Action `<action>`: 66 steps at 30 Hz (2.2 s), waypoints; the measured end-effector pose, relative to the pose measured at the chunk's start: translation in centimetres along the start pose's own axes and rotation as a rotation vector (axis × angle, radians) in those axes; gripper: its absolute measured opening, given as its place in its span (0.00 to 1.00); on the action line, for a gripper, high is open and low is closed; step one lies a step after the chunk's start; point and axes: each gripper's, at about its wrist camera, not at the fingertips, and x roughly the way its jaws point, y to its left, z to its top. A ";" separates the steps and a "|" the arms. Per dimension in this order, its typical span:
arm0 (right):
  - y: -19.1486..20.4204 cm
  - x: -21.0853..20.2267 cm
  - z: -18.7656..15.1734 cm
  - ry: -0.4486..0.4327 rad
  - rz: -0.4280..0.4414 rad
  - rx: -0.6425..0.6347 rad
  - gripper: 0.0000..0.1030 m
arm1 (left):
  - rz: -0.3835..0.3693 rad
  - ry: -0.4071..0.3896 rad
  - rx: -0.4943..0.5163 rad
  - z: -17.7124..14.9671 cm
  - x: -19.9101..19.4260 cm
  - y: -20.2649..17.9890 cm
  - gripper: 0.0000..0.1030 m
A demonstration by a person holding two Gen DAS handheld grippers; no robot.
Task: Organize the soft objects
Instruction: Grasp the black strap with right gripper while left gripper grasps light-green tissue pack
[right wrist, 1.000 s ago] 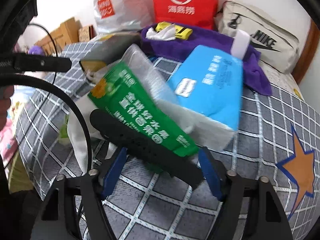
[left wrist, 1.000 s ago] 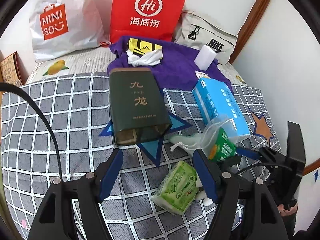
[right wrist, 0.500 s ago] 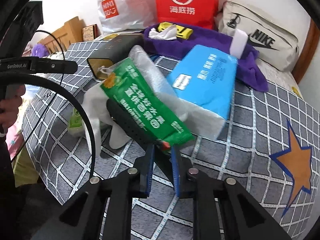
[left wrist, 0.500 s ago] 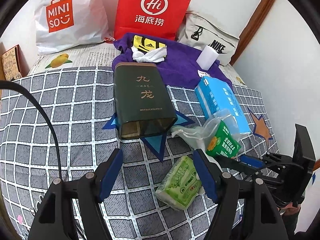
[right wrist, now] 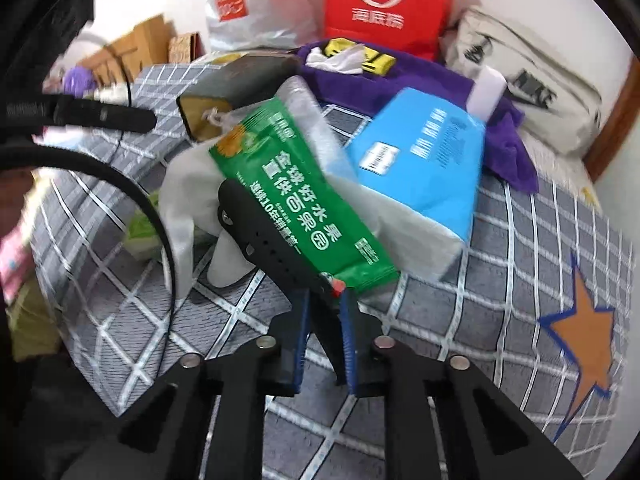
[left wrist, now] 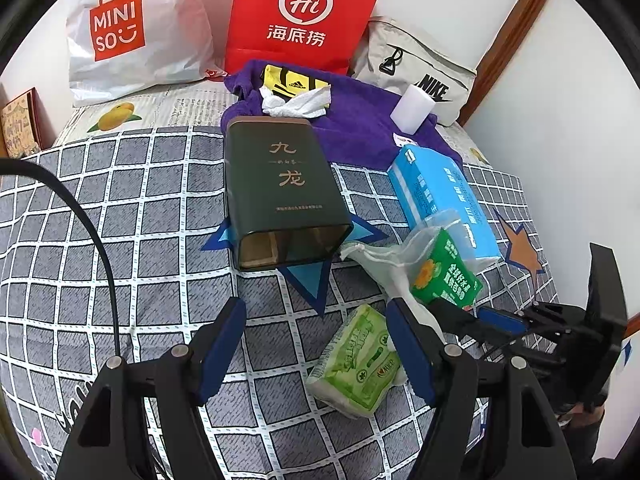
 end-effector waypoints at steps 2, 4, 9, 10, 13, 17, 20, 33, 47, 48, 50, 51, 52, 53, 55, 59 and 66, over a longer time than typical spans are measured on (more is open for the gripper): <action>-0.6 -0.6 -0.4 0.011 -0.018 0.019 0.09 | -0.002 -0.003 -0.003 -0.1 -0.1 0.1 0.69; -0.8 -0.7 -0.8 0.037 -0.014 0.026 0.10 | -0.006 -0.004 -0.005 -0.1 -0.1 0.1 0.69; -0.8 -1.0 -1.1 0.018 0.010 0.017 0.47 | -0.007 0.001 0.001 -0.3 0.0 0.0 0.69; -0.7 -1.0 -1.0 0.008 0.001 0.008 0.53 | -0.008 0.002 0.003 -0.3 0.0 0.0 0.69; 0.1 -0.2 -0.6 0.014 0.009 -0.030 0.57 | -0.005 0.002 0.006 -0.3 -0.1 -0.1 0.69; 0.8 2.0 -0.6 0.079 -0.011 -0.074 0.49 | -0.007 0.001 -0.002 -0.2 -0.1 0.0 0.69; 0.3 2.2 -0.8 0.088 0.015 -0.048 0.27 | -0.005 0.002 -0.003 -0.2 -0.1 0.2 0.69; -1.8 -0.1 -3.4 0.114 0.083 0.101 0.25 | -0.009 0.014 0.005 -0.4 0.2 -0.3 0.69; 0.0 2.7 -0.7 0.069 0.024 0.027 0.22 | 0.001 0.026 0.013 -0.4 0.5 -0.4 0.69; -0.2 2.6 -0.8 0.072 0.029 0.032 0.22 | 0.000 0.025 0.016 -0.5 0.5 -0.4 0.69; -0.7 2.0 -1.1 0.070 0.028 0.044 0.22 | -0.005 0.023 0.024 -0.6 0.4 -0.6 0.69; -0.8 1.5 -1.3 0.066 0.034 0.052 0.21 | -0.009 0.022 0.030 -0.7 0.3 -0.8 0.69; -0.9 0.9 -1.7 0.060 0.038 0.062 0.21 | -0.013 0.021 0.039 -0.9 0.2 -1.0 0.69; -1.1 0.4 -1.8 0.052 0.043 0.076 0.20 | -0.017 0.018 0.049 -1.0 0.1 -1.1 0.69; -1.4 -0.4 -2.0 0.033 0.056 0.105 0.20 | -0.029 0.028 0.091 -1.7 0.0 -1.6 0.70; -2.3 -1.7 -2.2 0.006 0.046 0.143 0.20 | -0.016 0.050 0.178 -3.3 0.6 -2.7 0.80; -3.1 -2.6 -2.5 -0.006 0.017 0.169 0.20 | 0.012 0.090 0.300 -5.2 3.0 -4.0 0.81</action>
